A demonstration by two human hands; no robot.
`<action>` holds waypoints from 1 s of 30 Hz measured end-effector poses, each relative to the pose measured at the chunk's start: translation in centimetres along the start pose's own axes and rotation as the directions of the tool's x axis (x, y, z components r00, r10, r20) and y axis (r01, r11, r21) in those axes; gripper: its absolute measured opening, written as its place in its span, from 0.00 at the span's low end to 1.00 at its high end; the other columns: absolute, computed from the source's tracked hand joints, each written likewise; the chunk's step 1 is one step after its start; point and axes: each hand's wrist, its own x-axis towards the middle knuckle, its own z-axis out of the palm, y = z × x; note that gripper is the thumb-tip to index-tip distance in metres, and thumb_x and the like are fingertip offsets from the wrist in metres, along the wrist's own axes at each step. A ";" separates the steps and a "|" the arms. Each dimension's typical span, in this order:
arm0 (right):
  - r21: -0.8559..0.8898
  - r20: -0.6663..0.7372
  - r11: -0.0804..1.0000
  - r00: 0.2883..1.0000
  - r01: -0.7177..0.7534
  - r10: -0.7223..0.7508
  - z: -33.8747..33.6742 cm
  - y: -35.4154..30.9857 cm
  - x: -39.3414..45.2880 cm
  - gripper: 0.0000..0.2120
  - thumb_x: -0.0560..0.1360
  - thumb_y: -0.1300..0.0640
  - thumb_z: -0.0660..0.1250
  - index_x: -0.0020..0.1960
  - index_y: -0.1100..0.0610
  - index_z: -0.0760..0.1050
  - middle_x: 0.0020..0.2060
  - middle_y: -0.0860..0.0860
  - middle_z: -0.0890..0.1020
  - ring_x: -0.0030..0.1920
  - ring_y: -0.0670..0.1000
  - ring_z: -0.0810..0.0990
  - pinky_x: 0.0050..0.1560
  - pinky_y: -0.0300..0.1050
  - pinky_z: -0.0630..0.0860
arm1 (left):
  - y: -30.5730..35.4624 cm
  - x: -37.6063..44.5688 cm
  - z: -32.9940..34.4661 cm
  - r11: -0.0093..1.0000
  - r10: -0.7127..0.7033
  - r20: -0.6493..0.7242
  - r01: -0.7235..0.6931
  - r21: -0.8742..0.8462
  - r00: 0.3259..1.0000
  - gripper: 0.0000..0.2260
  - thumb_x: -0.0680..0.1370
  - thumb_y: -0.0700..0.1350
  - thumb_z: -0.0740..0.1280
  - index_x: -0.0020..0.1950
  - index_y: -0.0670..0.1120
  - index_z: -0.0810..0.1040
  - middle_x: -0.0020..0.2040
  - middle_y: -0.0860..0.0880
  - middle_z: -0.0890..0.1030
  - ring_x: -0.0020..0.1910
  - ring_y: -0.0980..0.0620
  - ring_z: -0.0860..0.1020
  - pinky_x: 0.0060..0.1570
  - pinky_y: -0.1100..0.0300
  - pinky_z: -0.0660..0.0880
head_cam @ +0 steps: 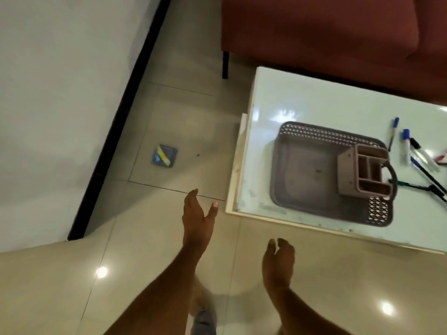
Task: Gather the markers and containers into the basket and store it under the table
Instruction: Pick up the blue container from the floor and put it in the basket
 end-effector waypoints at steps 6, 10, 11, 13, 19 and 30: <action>-0.253 0.371 0.899 0.894 0.359 -0.253 9.2 -8.8 -7.2 0.27 0.85 0.47 0.58 0.79 0.59 0.62 0.77 0.56 0.66 0.77 0.57 0.65 0.75 0.52 0.67 | -3.4 5.6 -10.0 0.869 0.096 0.158 -0.160 0.468 0.983 0.35 0.83 0.57 0.62 0.83 0.43 0.53 0.82 0.44 0.59 0.81 0.44 0.58 0.79 0.44 0.57; -0.363 0.521 0.716 0.767 0.597 -0.376 13.2 -14.3 -7.6 0.30 0.86 0.45 0.56 0.82 0.57 0.53 0.82 0.57 0.58 0.82 0.57 0.57 0.80 0.52 0.61 | -4.2 9.4 -15.1 0.684 0.088 0.283 -0.264 0.680 0.955 0.35 0.84 0.59 0.56 0.84 0.44 0.45 0.84 0.45 0.49 0.84 0.46 0.49 0.81 0.45 0.48; -0.381 0.547 0.666 0.738 0.641 -0.396 14.3 -15.5 -7.2 0.31 0.86 0.45 0.56 0.82 0.57 0.52 0.82 0.57 0.57 0.83 0.58 0.55 0.80 0.53 0.59 | -4.4 10.5 -16.1 0.647 0.089 0.297 -0.282 0.708 0.951 0.35 0.84 0.59 0.56 0.84 0.44 0.44 0.85 0.45 0.49 0.84 0.46 0.48 0.81 0.44 0.47; -0.416 0.589 0.563 0.683 0.714 -0.431 16.5 -17.8 -6.0 0.32 0.86 0.44 0.56 0.83 0.57 0.51 0.83 0.58 0.56 0.83 0.59 0.54 0.81 0.55 0.57 | -4.8 12.7 -17.5 0.581 0.085 0.323 -0.310 0.753 0.943 0.36 0.84 0.60 0.55 0.83 0.44 0.42 0.85 0.45 0.47 0.84 0.46 0.46 0.81 0.43 0.47; -0.432 0.666 0.401 0.586 0.808 -0.462 24.0 -24.7 0.3 0.33 0.85 0.45 0.57 0.83 0.58 0.49 0.83 0.60 0.54 0.83 0.61 0.52 0.82 0.59 0.57 | -7.0 21.2 -18.2 0.463 0.088 0.369 -0.366 0.807 0.925 0.35 0.85 0.60 0.52 0.83 0.43 0.41 0.84 0.43 0.44 0.84 0.44 0.43 0.81 0.42 0.44; -0.376 0.747 0.342 0.499 0.862 -0.438 40.3 -31.1 13.3 0.39 0.81 0.50 0.68 0.82 0.60 0.50 0.79 0.61 0.59 0.78 0.61 0.61 0.76 0.54 0.64 | -15.1 39.1 -12.5 0.494 -0.003 0.322 -0.278 0.824 0.947 0.41 0.82 0.57 0.64 0.83 0.41 0.43 0.84 0.42 0.48 0.84 0.44 0.46 0.81 0.42 0.47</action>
